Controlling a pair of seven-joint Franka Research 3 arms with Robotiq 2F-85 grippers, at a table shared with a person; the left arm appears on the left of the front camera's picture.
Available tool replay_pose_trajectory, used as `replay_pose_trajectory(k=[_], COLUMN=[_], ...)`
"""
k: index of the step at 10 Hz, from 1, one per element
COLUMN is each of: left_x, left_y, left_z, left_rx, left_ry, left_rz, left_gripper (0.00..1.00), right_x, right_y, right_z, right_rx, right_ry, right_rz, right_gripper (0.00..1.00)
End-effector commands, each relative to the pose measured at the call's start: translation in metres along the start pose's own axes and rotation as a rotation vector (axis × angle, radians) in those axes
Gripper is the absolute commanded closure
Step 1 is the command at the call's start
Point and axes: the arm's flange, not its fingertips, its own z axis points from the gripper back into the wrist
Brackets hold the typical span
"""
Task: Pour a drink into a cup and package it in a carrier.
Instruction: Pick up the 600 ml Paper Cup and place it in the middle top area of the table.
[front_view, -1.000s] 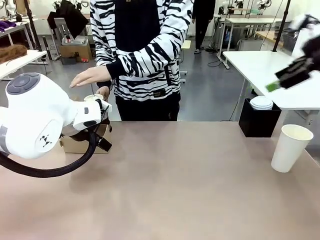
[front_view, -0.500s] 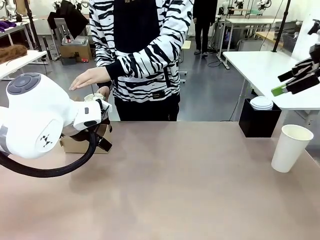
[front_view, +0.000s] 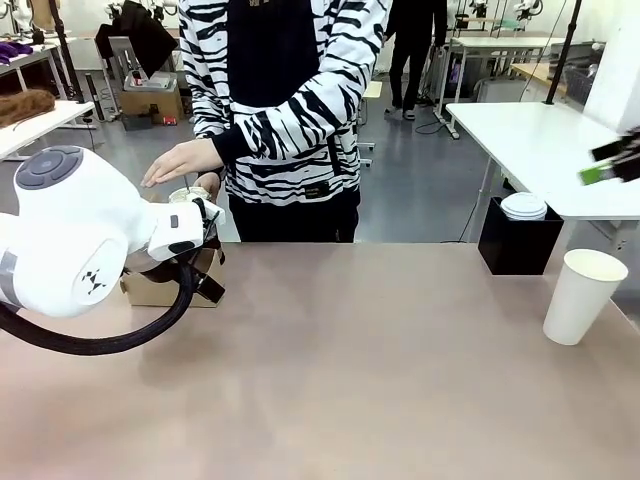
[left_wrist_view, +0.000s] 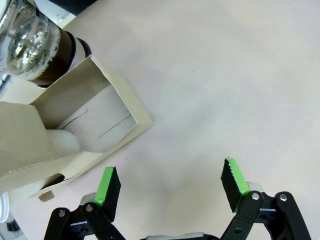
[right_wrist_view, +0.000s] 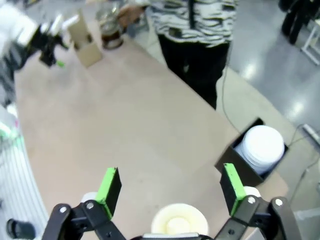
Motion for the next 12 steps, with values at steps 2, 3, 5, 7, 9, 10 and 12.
replay_pose_trajectory(k=[2,3,5,7,9,10,12], left_x=[0.000,0.000,0.000,0.000,0.000,0.000,0.000], left_y=[0.000,0.000,0.000,0.000,0.000,0.000,0.000], left_z=[0.000,0.000,0.000,0.000,0.000,0.000,0.000], left_rx=[-0.001,-0.001,-0.001,-0.001,-0.001,-0.001,-0.001], left_ry=[-0.001,-0.001,-0.001,-0.001,-0.001,-0.001,-0.001], left_rz=[0.000,0.000,0.000,0.000,0.000,0.000,0.000], left_gripper=[0.00,0.00,0.00,0.00,0.00,0.00,0.00], right_x=[-0.091,-0.121,-0.174,-0.219,-0.245,-0.256,-0.268], right_y=[-0.063,-0.071,-0.076,-0.066,-0.053,-0.047,-0.033], right_z=[0.045,0.051,0.056,0.049,0.036,0.030,0.014], right_rx=[0.059,0.070,0.098,0.099,0.104,0.109,0.114], right_ry=[-0.260,-0.310,-0.404,-0.472,-0.498,-0.493,-0.475], right_rz=[-0.053,-0.054,-0.069,-0.038,-0.027,-0.013,0.016], right_gripper=[0.00,0.00,0.00,0.00,0.00,0.00,0.00])
